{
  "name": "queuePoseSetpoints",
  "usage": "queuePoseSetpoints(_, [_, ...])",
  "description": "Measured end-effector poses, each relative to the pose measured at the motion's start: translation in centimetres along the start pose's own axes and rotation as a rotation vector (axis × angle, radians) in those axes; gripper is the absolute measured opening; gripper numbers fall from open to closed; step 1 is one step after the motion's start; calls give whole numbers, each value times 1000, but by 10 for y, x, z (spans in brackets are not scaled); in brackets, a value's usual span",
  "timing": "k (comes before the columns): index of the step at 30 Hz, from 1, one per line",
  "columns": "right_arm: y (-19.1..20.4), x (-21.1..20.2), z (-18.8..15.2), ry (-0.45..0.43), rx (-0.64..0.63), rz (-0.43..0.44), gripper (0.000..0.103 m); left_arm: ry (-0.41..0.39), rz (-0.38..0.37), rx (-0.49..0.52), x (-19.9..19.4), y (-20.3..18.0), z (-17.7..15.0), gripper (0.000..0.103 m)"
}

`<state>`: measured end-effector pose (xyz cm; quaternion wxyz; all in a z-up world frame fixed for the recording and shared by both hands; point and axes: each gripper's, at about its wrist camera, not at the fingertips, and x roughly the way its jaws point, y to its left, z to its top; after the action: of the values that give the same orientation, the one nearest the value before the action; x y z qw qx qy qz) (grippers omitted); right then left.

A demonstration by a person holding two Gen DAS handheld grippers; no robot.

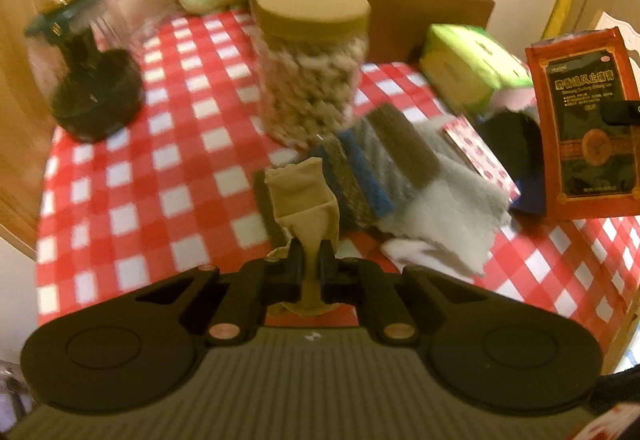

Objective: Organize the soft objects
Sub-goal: 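Close the left gripper on the beige stocking while the right gripper holds the packet, then carry the stocking and packet into the white box and open both grippers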

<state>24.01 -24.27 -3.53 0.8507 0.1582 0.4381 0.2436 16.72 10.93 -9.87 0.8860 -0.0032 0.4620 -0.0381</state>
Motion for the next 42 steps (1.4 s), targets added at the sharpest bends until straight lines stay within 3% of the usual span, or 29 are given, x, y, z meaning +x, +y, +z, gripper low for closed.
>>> queuePoseSetpoints(10, [14, 15, 50, -35, 16, 97, 1, -97, 90, 1, -27, 45, 43, 7])
queuePoseSetpoints(19, [34, 44, 116, -124, -8, 137, 1, -177, 131, 59, -20, 71, 115, 7])
queuePoseSetpoints(31, [28, 123, 205, -182, 15, 139, 1, -261, 54, 131, 21, 78, 240, 7])
queuePoseSetpoints(42, [21, 204, 244, -130, 13, 64, 1, -209, -41, 177, 92, 40, 314, 9])
